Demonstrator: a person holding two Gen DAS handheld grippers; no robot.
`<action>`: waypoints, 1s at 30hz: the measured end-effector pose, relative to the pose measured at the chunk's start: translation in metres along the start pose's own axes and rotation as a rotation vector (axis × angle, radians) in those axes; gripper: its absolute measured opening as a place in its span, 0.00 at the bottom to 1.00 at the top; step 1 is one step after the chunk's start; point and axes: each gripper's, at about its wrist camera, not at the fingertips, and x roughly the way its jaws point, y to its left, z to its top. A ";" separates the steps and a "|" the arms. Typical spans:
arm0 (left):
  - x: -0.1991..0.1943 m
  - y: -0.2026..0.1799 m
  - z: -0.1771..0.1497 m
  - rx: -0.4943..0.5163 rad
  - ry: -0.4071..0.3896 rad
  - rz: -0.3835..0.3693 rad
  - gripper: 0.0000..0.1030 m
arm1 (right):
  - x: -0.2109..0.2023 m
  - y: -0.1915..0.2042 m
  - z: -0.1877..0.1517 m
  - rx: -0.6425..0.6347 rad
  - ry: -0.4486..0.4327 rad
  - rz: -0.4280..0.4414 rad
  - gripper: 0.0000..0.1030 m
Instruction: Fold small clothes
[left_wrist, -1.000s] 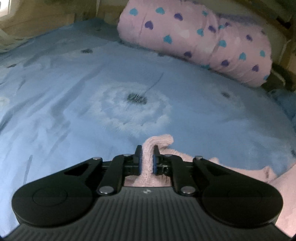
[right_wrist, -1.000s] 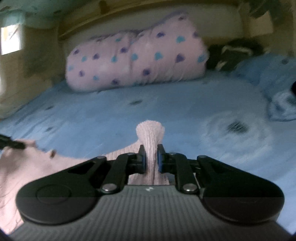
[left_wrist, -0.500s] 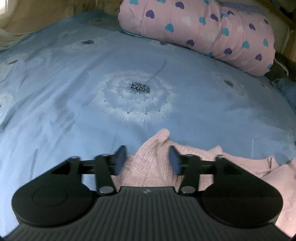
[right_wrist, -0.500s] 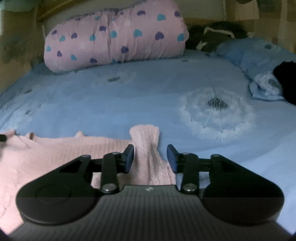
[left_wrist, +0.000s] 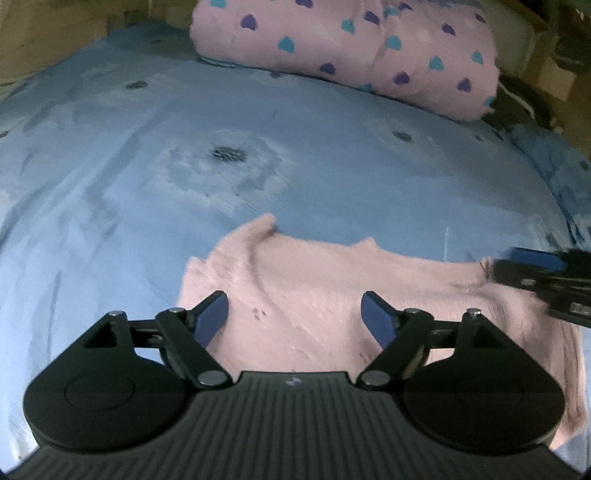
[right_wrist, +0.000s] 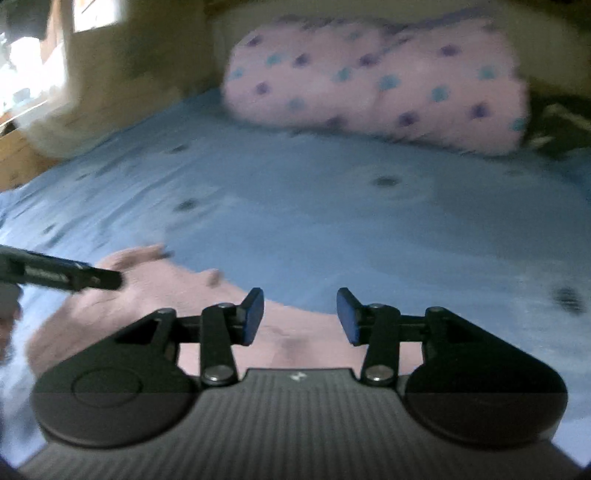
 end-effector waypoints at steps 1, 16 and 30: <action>0.002 -0.002 -0.002 0.007 0.002 0.005 0.82 | 0.009 0.005 0.003 -0.003 0.031 0.025 0.43; 0.014 0.001 -0.005 0.001 0.038 0.027 0.83 | 0.054 0.031 -0.012 -0.164 0.261 0.118 0.39; 0.011 0.010 -0.002 -0.060 0.012 0.014 0.85 | 0.054 0.072 -0.012 -0.423 0.227 0.018 0.08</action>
